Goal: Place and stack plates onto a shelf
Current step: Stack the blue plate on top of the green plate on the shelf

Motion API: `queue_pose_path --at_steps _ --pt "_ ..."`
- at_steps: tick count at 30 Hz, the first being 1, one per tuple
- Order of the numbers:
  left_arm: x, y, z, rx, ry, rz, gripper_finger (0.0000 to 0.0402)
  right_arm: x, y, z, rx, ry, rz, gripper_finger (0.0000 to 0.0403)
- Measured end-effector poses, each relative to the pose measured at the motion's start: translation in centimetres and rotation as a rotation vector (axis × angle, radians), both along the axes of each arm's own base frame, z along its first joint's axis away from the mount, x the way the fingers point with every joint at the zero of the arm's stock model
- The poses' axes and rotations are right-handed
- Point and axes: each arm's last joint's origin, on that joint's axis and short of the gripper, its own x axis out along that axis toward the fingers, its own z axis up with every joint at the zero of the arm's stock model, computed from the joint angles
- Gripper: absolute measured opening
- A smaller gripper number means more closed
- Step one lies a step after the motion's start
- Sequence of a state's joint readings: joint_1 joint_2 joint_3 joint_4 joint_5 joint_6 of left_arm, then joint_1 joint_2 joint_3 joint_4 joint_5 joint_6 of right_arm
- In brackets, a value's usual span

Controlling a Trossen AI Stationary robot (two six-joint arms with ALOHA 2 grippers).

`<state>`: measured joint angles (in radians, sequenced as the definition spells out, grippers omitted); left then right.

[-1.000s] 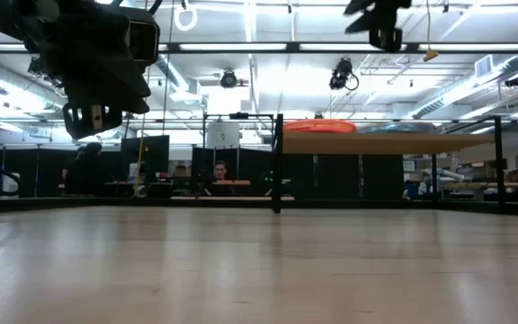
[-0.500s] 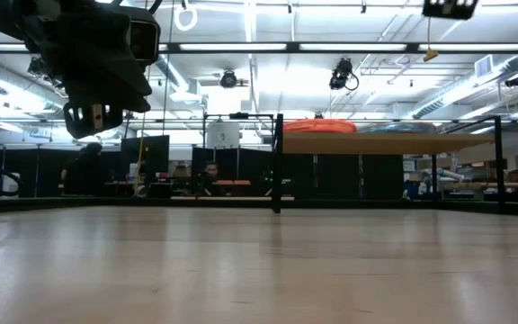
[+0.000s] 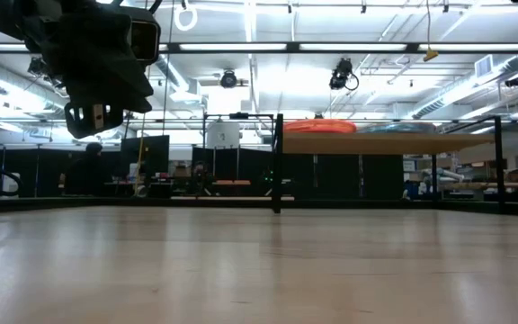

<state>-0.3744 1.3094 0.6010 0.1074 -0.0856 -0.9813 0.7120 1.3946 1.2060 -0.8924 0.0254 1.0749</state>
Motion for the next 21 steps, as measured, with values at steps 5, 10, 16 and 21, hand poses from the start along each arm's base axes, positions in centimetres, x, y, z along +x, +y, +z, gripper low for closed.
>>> queue_pose_path --at_steps 5,10,16,21 --pt "0.0 0.0 0.0 0.001 0.000 0.000 0.0075 0.4 1.6 -3.1 -0.123 0.116 0.068 0.0129" --pt "0.0 0.0 0.0 0.001 0.000 0.000 0.0075 1.1 2.0 -5.8 -0.270 0.213 0.206 0.0129" --pt "0.0 0.0 0.0 0.007 -0.002 -0.005 0.0075 2.3 2.0 -8.5 -0.330 0.304 0.336 0.0129" --pt "0.0 0.0 0.0 0.009 -0.003 -0.006 0.0075 3.0 2.1 -10.3 -0.324 0.366 0.448 0.0129"
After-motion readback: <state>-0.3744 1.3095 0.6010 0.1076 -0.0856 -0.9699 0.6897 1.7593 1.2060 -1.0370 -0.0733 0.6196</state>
